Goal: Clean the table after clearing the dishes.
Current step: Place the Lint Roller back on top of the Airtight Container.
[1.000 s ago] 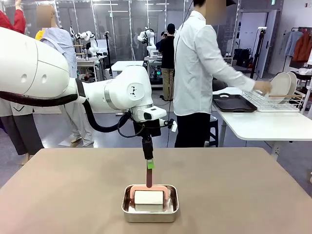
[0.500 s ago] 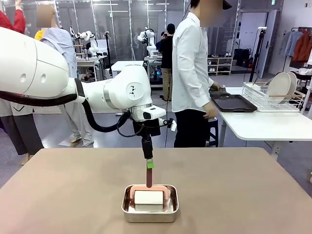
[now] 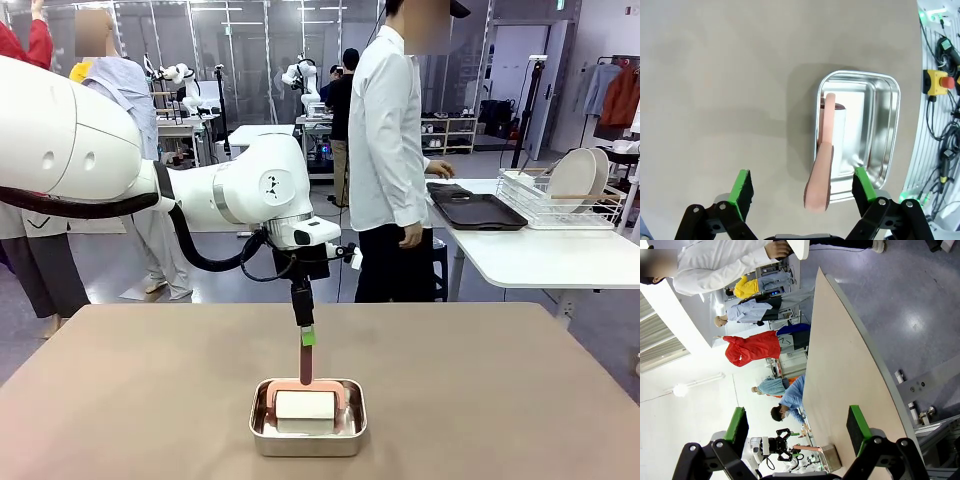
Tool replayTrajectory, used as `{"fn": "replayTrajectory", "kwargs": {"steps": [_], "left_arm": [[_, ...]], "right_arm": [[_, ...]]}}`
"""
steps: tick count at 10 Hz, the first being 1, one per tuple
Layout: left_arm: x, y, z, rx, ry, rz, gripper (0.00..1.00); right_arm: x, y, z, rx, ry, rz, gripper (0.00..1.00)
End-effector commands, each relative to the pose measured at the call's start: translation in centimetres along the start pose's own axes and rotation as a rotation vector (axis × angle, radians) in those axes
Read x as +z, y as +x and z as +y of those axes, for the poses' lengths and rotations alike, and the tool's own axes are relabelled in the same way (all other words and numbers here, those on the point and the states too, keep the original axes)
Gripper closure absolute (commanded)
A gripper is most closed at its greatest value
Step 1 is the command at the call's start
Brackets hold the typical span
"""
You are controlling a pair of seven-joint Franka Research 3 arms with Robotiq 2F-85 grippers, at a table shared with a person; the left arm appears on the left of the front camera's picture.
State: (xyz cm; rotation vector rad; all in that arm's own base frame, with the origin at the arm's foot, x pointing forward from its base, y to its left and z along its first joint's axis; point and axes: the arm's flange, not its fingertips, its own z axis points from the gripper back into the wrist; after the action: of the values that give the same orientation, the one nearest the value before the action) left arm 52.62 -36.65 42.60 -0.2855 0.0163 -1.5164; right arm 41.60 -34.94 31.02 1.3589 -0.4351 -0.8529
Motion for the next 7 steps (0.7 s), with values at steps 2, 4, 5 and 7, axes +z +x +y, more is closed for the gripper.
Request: {"fn": "replayTrajectory", "kwargs": {"steps": [2,4,5,7], "left_arm": [[2.9,-1.1,1.8,0.108,0.038,-0.017,0.0],[8.0,-4.4,4.6,0.339,-0.05,-0.175,0.0],[10.5,-7.4,5.5,0.467,-0.168,-0.319,0.0],[13.9,-16.0,6.6,0.687,-0.357,-0.585,0.0]], "right_arm": [[0.0,-0.4,0.2,0.004,-0.013,-0.008,0.0],[0.0,-0.4,0.2,0.004,-0.013,-0.008,0.0],[0.0,-0.4,0.2,0.004,-0.013,-0.008,0.0],[0.0,-0.4,0.2,0.004,-0.013,-0.008,0.0]]}}
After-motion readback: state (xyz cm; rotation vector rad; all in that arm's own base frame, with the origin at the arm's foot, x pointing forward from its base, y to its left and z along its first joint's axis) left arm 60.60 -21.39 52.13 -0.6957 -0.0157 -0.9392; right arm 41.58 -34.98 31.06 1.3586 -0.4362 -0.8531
